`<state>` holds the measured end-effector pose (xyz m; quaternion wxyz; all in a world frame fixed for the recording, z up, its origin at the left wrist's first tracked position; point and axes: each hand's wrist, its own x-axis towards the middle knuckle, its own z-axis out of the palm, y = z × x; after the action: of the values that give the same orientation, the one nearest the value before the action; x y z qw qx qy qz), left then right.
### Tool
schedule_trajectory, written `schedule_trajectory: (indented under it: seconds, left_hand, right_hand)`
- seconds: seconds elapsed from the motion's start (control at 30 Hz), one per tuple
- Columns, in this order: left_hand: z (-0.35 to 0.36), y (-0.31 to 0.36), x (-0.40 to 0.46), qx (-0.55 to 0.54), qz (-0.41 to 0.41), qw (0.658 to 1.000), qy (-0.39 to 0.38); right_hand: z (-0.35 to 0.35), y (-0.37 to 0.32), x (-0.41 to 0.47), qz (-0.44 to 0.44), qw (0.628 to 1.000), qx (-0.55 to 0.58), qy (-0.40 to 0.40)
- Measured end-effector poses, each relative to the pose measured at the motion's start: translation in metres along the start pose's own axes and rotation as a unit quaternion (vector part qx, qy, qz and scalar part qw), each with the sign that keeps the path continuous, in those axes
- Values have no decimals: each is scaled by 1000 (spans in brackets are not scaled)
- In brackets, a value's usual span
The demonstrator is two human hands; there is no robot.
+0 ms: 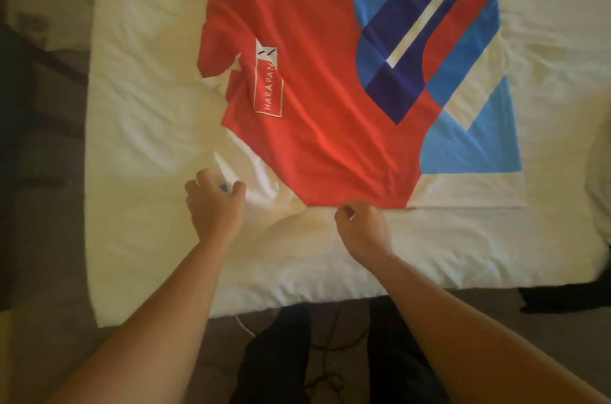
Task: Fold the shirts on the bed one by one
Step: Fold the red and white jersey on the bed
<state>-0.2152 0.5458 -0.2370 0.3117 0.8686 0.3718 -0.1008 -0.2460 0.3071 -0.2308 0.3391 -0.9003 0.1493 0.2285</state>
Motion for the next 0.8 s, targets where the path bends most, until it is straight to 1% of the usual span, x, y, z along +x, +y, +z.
schedule_trajectory:
  seconds: [0.07, 0.1, 0.13, 0.2, 0.27, 0.3, 0.33, 0.4, 0.47, 0.57, 0.63, 0.7, 0.8]
  left_hand:
    - [-4, -6, 10, -118, -60, 990, -48]
    - [-5, -8, 12, -150, -76, 983, -69]
    - [-5, -11, 14, -178, -86, 976, -88]
    - [-5, -17, 16, -225, -116, 959, -127]
    - [-8, -25, 17, -267, -153, 936, -168]
    - [-11, -29, 15, -287, -168, 925, -185]
    - [-14, -32, 12, -300, -180, 916, -195]
    - [-22, -41, 8, -310, -189, 911, -197]
    - [-30, -50, 5, -323, -193, 906, -193]
    - [-43, -59, 2, -356, -214, 884, -216]
    - [-50, -64, 0, -353, -218, 876, -244]
    - [-57, -71, -3, -327, -219, 881, -263]
    - [-64, -89, -14, -285, -219, 897, -257]
  right_hand:
    - [29, -35, 1, 78, 992, 97, -5]
    - [42, -50, 3, 126, 978, 164, 0]
    - [54, -62, 6, 184, 954, 236, 14]
    - [69, -78, 13, 305, 879, 366, 31]
    - [76, -84, 18, 361, 808, 464, 36]
    - [76, -86, 18, 374, 785, 492, 34]
    - [77, -87, 16, 381, 772, 508, 25]
    - [78, -92, 7, 393, 757, 523, -10]
    - [82, -93, -1, 398, 751, 525, -43]
    - [85, -93, -8, 391, 752, 525, -76]
    - [88, -90, -12, 383, 762, 514, -97]
    - [89, -87, -16, 381, 770, 503, -95]
    - [87, -80, -23, 380, 760, 521, -84]
